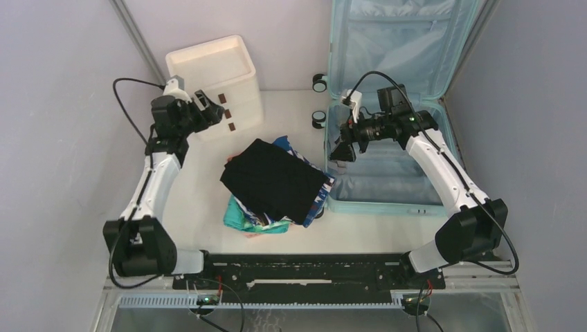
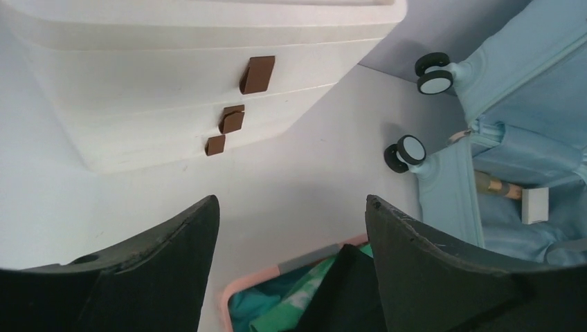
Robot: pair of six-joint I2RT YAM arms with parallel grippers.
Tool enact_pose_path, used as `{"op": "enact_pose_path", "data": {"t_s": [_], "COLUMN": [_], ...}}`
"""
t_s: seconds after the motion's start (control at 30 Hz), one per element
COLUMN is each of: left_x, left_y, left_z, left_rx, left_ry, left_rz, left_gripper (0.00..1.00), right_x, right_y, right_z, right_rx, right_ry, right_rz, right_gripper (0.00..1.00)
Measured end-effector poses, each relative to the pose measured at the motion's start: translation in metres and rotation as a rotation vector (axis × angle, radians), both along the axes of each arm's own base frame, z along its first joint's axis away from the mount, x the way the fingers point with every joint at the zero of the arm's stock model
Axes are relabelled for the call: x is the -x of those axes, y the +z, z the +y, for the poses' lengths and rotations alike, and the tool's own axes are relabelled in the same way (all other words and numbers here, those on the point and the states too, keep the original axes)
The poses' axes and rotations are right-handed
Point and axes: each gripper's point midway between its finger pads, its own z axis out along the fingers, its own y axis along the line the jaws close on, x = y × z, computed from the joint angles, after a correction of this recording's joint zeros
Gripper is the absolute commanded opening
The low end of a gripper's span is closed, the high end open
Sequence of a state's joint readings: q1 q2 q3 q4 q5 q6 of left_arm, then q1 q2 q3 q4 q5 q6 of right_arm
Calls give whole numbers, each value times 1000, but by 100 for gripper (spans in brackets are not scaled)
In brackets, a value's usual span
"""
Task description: Open, take out, and arrange the luggage
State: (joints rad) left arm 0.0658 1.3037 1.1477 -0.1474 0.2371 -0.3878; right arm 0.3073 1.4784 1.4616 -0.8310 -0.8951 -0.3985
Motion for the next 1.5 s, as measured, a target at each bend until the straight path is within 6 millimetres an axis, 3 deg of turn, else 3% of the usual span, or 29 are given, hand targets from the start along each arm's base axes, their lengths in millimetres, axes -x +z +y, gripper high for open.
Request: {"op": "enact_pose_path", "data": {"t_s": [0.2, 0.47, 0.6, 0.8, 0.9, 1.07, 1.37, 1.5], "left_x": [-40, -74, -88, -115, -120, -125, -127, -128], "left_y": [-38, -84, -81, -58, -58, -70, -74, -73], "left_z": [4, 14, 15, 4, -2, -4, 4, 5], "left_rx": [1, -17, -40, -67, -70, -76, -103, -112], "left_ry": [11, 68, 116, 182, 208, 254, 321, 333], "left_rz": [19, 99, 92, 64, 93, 157, 210, 224], "left_gripper": [74, 70, 69, 67, 59, 47, 45, 32], "right_x": [-9, -15, -19, -26, -27, -30, -30, -29], "right_y": [3, -1, -8, -14, -14, -13, -11, -11], "right_z": [-12, -16, -16, -19, -21, -25, -24, -24], "right_rx": [-22, -28, -27, -28, -32, -37, -51, -53], "right_ry": [-36, -48, -53, -62, -70, -81, -75, -74], "right_rz": [3, 20, 48, 70, 74, 75, 83, 85], "right_gripper": [81, 81, 81, 81, 81, 81, 80, 80]}}
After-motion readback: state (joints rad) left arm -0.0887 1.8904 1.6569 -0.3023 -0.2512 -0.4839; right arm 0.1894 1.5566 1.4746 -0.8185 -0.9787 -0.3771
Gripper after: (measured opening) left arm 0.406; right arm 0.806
